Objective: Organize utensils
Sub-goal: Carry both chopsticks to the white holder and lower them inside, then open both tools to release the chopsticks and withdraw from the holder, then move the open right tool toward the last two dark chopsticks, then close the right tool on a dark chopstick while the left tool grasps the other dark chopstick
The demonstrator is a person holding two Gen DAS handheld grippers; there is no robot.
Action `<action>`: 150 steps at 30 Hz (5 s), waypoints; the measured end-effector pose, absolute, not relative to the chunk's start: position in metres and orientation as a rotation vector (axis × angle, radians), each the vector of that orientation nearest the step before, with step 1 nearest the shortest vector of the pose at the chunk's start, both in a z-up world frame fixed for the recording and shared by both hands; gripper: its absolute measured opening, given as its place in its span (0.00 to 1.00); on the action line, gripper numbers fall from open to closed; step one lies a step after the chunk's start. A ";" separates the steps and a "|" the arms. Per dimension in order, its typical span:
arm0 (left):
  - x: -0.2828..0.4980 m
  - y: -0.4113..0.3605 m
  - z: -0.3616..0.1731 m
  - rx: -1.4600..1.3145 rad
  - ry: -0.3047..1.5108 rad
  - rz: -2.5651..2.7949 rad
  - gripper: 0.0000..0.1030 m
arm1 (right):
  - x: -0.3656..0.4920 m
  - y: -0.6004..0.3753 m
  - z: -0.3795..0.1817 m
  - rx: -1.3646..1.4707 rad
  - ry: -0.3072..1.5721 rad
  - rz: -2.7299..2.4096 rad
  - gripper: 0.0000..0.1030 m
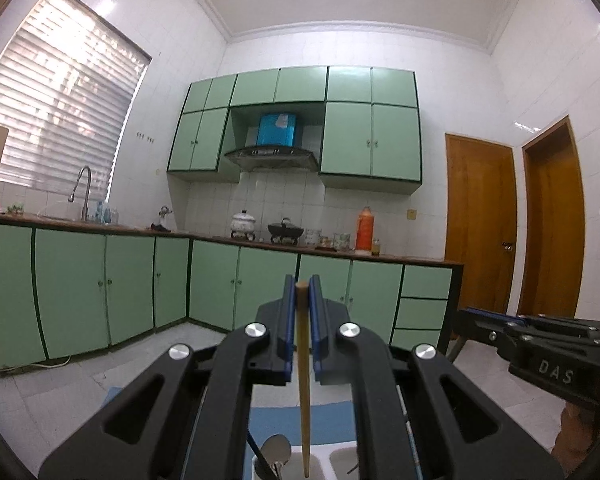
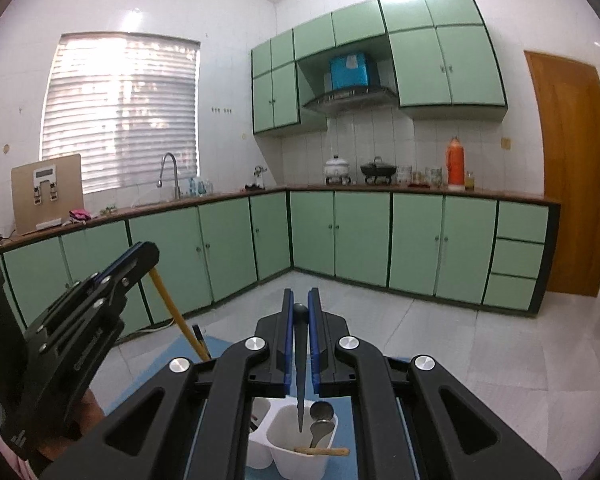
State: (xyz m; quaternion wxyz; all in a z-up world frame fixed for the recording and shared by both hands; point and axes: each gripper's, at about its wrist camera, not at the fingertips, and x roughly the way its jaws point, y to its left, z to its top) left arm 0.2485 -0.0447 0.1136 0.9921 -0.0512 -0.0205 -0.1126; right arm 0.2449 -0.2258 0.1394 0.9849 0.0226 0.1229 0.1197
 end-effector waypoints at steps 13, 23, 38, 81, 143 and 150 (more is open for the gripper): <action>0.291 -0.037 0.054 -0.082 0.122 -0.229 0.06 | 0.280 -0.223 0.088 0.056 0.367 0.246 0.07; 0.297 -0.029 0.034 -0.072 0.189 -0.244 0.07 | 0.280 -0.220 0.078 0.038 0.380 0.239 0.07; 0.274 -0.005 0.058 -0.118 0.142 -0.220 0.57 | 0.263 -0.240 0.094 0.050 0.330 0.177 0.31; 0.091 0.019 -0.054 -0.040 0.341 -0.151 0.95 | 0.073 -0.246 -0.029 0.064 0.353 0.089 0.86; 0.043 0.013 -0.126 0.004 0.445 -0.178 0.95 | 0.014 -0.183 -0.149 0.017 0.297 0.027 0.06; 0.042 -0.010 -0.127 0.007 0.449 -0.232 0.94 | -0.003 -0.202 -0.144 0.042 0.273 -0.050 0.06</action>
